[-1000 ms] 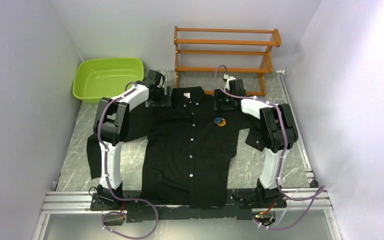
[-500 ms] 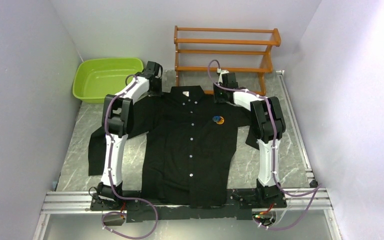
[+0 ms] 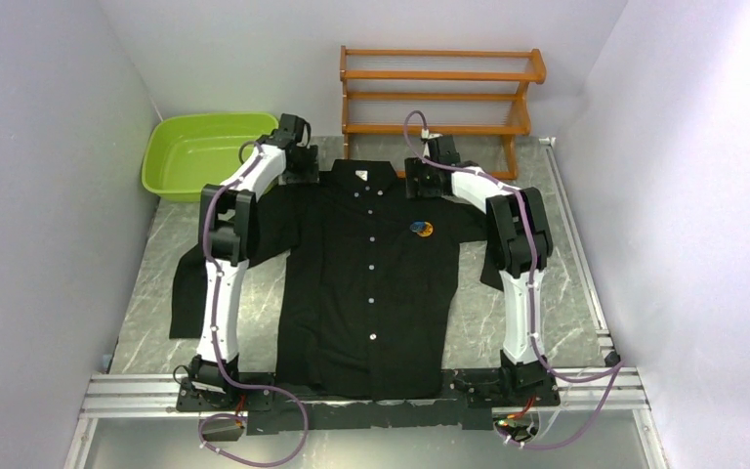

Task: Pin the brooch onto the clothing
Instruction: Flatten out the clothes at the center of the board.

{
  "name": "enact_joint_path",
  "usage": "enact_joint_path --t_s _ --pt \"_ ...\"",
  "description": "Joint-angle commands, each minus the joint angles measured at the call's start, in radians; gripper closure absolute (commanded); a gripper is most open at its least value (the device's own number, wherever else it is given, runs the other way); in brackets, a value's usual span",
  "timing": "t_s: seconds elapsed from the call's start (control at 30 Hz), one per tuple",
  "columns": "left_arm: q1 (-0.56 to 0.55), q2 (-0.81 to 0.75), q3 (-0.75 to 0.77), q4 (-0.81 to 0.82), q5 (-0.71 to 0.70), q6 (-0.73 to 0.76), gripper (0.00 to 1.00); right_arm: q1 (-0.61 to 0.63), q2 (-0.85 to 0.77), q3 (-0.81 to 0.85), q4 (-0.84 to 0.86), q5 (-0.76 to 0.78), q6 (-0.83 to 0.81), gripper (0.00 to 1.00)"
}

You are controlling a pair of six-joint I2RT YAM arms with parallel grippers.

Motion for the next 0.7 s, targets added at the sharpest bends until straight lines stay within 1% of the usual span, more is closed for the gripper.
enact_joint_path --t_s 0.0,0.07,0.13,0.17,0.2,0.23,0.37,0.5,0.67 --pt "-0.025 -0.24 -0.136 0.034 0.052 0.013 0.28 0.004 -0.21 -0.102 -0.047 0.009 0.037 0.14" --pt "-0.047 -0.36 -0.219 0.076 0.081 -0.002 0.22 0.009 -0.296 -0.171 -0.047 -0.007 0.052 0.09" --pt "-0.07 -0.486 -0.321 0.122 0.112 -0.024 0.19 0.018 -0.381 -0.24 -0.051 -0.012 0.057 0.05" --pt "-0.082 -0.552 -0.394 0.134 0.121 -0.037 0.18 0.022 -0.441 -0.276 -0.06 -0.016 0.059 0.05" --pt "-0.093 -0.611 -0.434 0.139 0.131 -0.052 0.18 0.026 -0.491 -0.314 -0.065 -0.026 0.066 0.05" --pt "-0.104 -0.678 -0.513 0.141 0.142 -0.07 0.17 0.028 -0.537 -0.356 -0.066 -0.043 0.079 0.05" --pt "-0.148 -0.942 -0.824 0.167 0.157 -0.189 0.16 0.042 -0.758 -0.601 -0.041 -0.112 0.145 0.06" --pt "-0.188 -1.196 -1.13 0.161 0.168 -0.3 0.15 0.04 -0.959 -0.786 -0.098 -0.105 0.205 0.1" --pt "-0.227 -1.461 -1.39 0.019 0.168 -0.464 0.15 0.037 -1.179 -0.986 -0.21 -0.13 0.338 0.13"
